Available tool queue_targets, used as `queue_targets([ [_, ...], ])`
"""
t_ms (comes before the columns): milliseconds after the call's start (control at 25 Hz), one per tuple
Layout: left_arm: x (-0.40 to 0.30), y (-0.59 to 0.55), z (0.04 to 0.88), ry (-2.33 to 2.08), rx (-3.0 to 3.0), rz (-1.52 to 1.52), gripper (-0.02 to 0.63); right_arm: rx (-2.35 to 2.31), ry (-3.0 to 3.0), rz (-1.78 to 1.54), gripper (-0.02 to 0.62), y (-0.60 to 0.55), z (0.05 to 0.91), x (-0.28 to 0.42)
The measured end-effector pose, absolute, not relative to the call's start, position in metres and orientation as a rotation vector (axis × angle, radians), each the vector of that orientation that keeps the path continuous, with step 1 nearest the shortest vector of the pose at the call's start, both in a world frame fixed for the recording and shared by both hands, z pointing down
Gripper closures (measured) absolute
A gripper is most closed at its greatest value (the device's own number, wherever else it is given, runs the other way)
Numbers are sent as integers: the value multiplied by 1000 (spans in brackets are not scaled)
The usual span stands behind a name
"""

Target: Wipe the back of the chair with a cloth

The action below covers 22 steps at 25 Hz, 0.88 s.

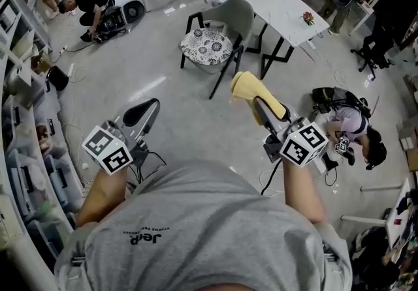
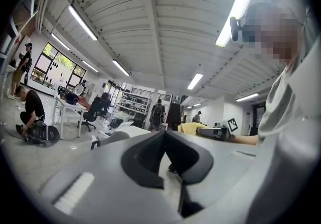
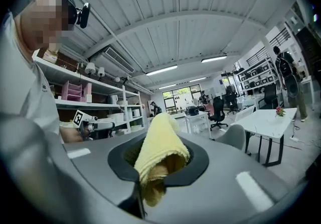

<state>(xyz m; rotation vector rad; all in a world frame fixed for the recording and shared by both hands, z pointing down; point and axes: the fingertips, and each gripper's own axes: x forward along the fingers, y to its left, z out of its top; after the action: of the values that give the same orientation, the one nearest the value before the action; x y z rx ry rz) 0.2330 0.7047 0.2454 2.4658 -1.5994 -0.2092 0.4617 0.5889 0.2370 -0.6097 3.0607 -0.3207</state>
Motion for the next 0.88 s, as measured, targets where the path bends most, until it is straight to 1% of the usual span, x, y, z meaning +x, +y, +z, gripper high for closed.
queue_targets([
  [200, 209, 702, 252, -1622, 2441, -209, 548, -569, 3067, -330, 539, 578, 242, 438],
  [440, 151, 671, 269, -1585, 2434, -255, 548, -598, 3084, -316, 539, 551, 251, 379],
  [560, 107, 641, 272, -1558, 2469, -276, 548, -643, 3086, -285, 539, 526, 251, 336],
  [880, -45, 551, 251, -1479, 2588, -251, 548, -738, 3021, -282, 538, 451, 227, 186],
])
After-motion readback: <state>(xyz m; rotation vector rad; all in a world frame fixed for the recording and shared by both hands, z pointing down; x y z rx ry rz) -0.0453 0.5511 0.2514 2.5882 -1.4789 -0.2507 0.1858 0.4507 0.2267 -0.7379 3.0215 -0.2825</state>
